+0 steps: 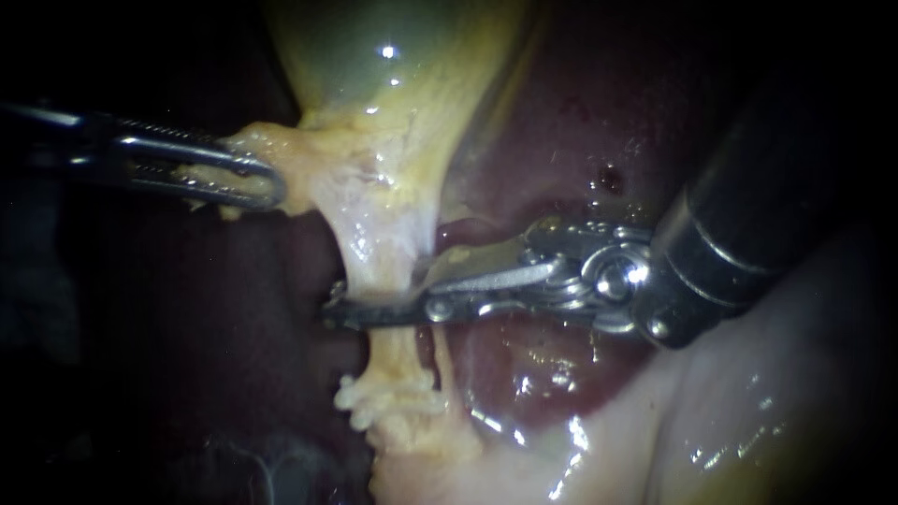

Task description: Going back third clip left tube

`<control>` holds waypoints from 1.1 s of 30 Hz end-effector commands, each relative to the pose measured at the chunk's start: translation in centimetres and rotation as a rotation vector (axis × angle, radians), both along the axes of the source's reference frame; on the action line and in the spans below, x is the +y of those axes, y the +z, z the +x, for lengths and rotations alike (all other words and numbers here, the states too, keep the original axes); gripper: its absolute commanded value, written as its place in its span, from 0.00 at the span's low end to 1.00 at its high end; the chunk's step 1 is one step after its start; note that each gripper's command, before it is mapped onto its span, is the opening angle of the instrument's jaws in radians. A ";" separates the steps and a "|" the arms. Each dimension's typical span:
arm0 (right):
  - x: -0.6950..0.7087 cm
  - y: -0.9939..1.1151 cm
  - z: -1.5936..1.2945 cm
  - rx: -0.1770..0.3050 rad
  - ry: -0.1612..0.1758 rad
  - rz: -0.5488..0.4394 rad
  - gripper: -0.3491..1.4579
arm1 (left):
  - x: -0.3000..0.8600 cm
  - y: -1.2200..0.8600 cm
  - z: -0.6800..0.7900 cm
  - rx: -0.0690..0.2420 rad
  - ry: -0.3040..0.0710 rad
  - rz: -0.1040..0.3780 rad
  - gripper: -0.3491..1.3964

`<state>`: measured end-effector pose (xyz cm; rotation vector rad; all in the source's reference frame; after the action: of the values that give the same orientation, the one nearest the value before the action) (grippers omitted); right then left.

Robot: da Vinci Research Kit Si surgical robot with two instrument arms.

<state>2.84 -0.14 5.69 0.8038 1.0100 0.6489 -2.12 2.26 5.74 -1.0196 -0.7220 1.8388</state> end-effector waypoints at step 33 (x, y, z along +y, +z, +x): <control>-0.08 0.22 0.08 0.134 -0.046 -0.220 0.47 | -0.01 0.00 0.04 0.003 0.001 -0.001 0.00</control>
<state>2.88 -0.23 5.92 0.6622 1.1651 0.4228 -2.07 2.25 5.75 -1.0164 -0.7197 1.8418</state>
